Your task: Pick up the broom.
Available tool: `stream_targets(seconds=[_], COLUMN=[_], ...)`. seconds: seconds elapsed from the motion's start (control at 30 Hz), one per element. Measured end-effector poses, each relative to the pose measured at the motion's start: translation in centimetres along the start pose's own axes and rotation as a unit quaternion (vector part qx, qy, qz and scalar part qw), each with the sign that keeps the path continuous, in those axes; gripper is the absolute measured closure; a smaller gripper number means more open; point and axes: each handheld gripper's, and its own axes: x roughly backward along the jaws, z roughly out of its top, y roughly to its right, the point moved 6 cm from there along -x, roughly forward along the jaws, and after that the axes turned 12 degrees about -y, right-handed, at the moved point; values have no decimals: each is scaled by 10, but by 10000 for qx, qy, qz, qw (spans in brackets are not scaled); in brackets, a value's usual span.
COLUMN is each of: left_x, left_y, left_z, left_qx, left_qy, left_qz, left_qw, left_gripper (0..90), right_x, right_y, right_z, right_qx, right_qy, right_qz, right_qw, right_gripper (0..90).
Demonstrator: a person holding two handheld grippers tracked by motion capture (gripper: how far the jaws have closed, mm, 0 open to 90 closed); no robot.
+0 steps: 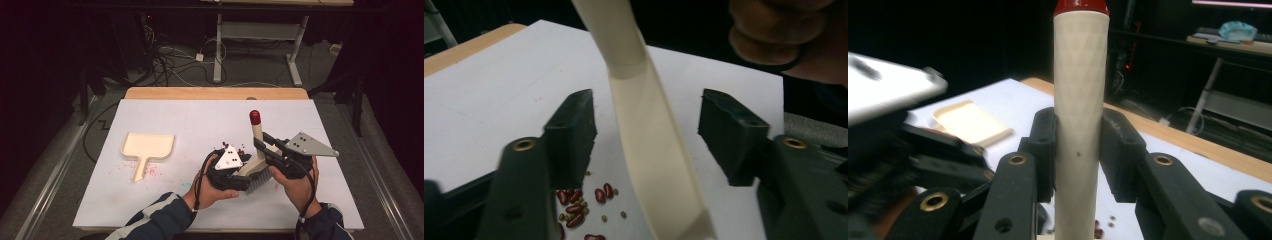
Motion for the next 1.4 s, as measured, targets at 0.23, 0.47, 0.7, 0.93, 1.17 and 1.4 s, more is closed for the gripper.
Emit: stream_targets(seconds=[0.23,0.47,0.7,0.93,1.17,1.4], left_x=[2,21,41,59,62,62], left_y=[-4,-14,-16,-16,-6,-7], left_z=[-7,-12,-24,-38,-55,-60], left_qx=[-202,-279,-712,-903,-1265,-1272], left_qy=[-20,-93,-450,-578,-785,-746], left_qz=[42,18,-218,-472,-846,-1243], left_qw=[9998,9996,9962,9931,9852,9812], left_gripper=[592,651,656,656,655,641], right_x=[5,13,15,-4,-30,-38], right_y=[-14,-13,-20,-25,-47,-63], right_z=[6,11,8,-23,-53,-69], right_qx=[169,291,896,1549,2070,2142], right_qy=[182,157,-226,-1304,-2135,-2171], right_qz=[4,568,1120,1827,2293,2954], right_qw=[9997,9978,9894,9621,9268,9054], right_gripper=[703,687,521,354,379,631])
